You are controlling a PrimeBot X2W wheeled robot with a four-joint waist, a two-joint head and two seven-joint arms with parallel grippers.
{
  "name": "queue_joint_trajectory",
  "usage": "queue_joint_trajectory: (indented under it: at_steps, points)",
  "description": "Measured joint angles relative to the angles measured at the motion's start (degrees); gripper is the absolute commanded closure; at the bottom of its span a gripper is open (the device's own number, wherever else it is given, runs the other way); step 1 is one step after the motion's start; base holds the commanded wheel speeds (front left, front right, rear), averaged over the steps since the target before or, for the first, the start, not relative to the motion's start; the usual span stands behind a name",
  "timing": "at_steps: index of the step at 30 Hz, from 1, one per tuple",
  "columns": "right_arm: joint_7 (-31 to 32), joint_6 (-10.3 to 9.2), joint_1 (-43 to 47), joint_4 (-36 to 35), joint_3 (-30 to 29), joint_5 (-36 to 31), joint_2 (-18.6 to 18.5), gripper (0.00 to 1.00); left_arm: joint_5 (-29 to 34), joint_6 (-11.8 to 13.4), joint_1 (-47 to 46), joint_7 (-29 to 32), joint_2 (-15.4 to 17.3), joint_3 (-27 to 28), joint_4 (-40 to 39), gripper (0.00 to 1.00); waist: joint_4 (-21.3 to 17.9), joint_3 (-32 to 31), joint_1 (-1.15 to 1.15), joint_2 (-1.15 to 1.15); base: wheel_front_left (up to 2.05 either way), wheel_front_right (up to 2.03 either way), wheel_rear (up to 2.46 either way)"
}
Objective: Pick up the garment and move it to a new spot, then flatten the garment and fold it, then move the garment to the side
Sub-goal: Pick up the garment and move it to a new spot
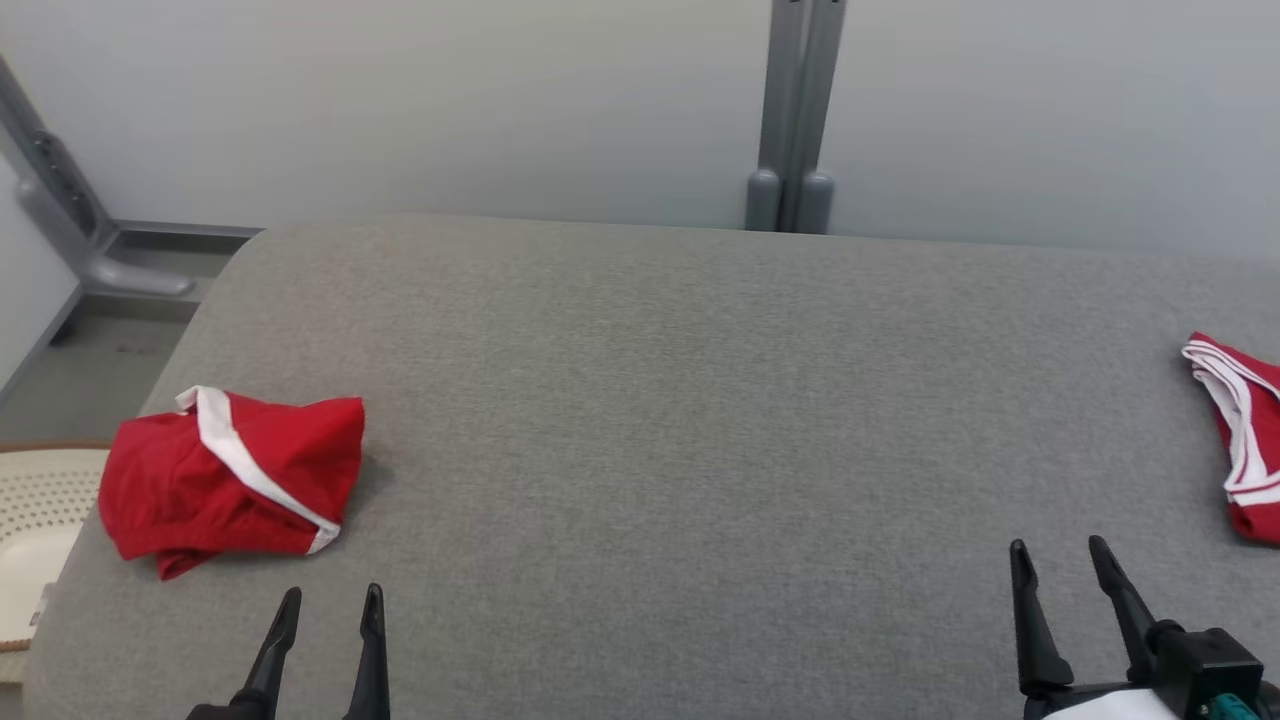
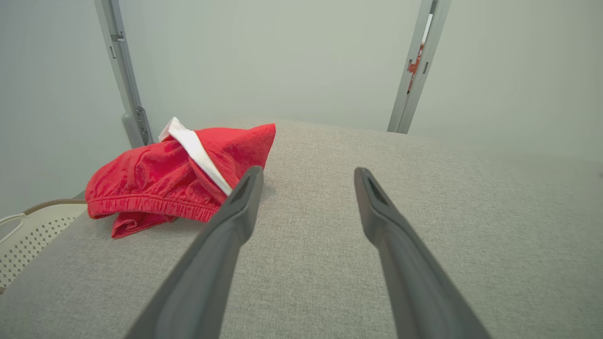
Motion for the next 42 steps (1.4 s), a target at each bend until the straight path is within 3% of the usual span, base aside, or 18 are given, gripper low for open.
queue_joint_trajectory:
  at_steps: [10, 15, 19, 26, 29, 32, 36, 37, 38, 42]
  points:
    - [-0.01, 0.00, -1.87, 1.32, 6.46, 0.05, 0.07, 0.00, -0.27, 0.00, 2.60, 0.00, 0.21, 4.14, -0.40, 0.00, 9.94, -0.26, 0.00, 0.00, 0.00, 0.00, 0.00]
    - [-0.01, 0.00, -2.50, 1.41, 7.62, -0.10, 0.10, 0.00, -1.33, 0.00, 0.56, 0.00, 0.33, 2.78, 1.18, 0.00, 11.97, 0.24, 0.00, 0.00, 0.00, 0.00, 0.00]
    - [-0.01, 0.00, -3.38, 1.36, 8.66, -1.32, 0.11, 0.00, -4.53, -0.01, -7.15, 0.00, 0.77, 0.65, 7.34, 0.00, 11.67, 1.35, 0.00, 0.00, 0.00, 0.00, 0.00]
    - [-0.01, 0.00, -9.87, 1.44, 10.21, -4.78, 0.14, 0.00, -12.09, -0.01, -29.03, 10.14, 2.19, -2.24, 23.85, 0.00, 10.31, 6.41, 0.00, 0.00, 0.00, 0.00, 0.00]
    - [-0.01, 0.00, -11.88, 1.72, 10.38, -5.22, 0.12, 0.00, -14.43, -0.03, -35.99, 13.56, 3.48, -1.80, 30.95, 0.00, 8.90, 9.21, 0.00, 0.00, 0.00, 0.00, 0.00]
    - [0.00, 0.00, -13.12, 2.12, 10.61, -5.26, 0.11, 0.00, -14.25, 2.02, -40.31, 16.66, 5.66, -0.97, 39.73, 0.00, 6.48, 12.15, 0.00, 0.00, 0.00, 0.00, 0.00]
    - [-0.01, 0.00, -14.33, 2.35, 11.21, -5.09, 0.11, 0.00, -15.25, 2.37, -44.45, 16.10, 7.01, 0.40, 46.62, 0.00, 3.09, 14.90, 0.01, 0.00, 0.00, 0.00, 0.00]
    - [-0.01, 0.00, -14.43, 2.50, 11.15, -5.05, 0.13, 0.00, -15.23, 2.32, -45.20, 15.30, 7.31, 0.38, 48.04, 0.53, 2.21, 15.58, 0.00, 0.00, 0.00, 0.00, 0.00]
    - [-0.01, 0.00, -14.44, 2.58, 10.96, -4.98, 0.09, 0.00, -15.17, 2.12, -45.82, 14.39, 7.68, 0.33, 49.14, 0.96, 1.38, 16.17, 0.00, 0.00, 0.00, 0.00, 0.00]
    - [-0.01, 0.00, -14.38, 3.09, 10.05, -4.56, 0.07, 0.00, -15.71, 0.88, -47.14, 13.13, 8.33, -0.79, 52.21, 1.00, -1.21, 17.80, 0.01, 0.00, 0.00, 0.00, 0.00]
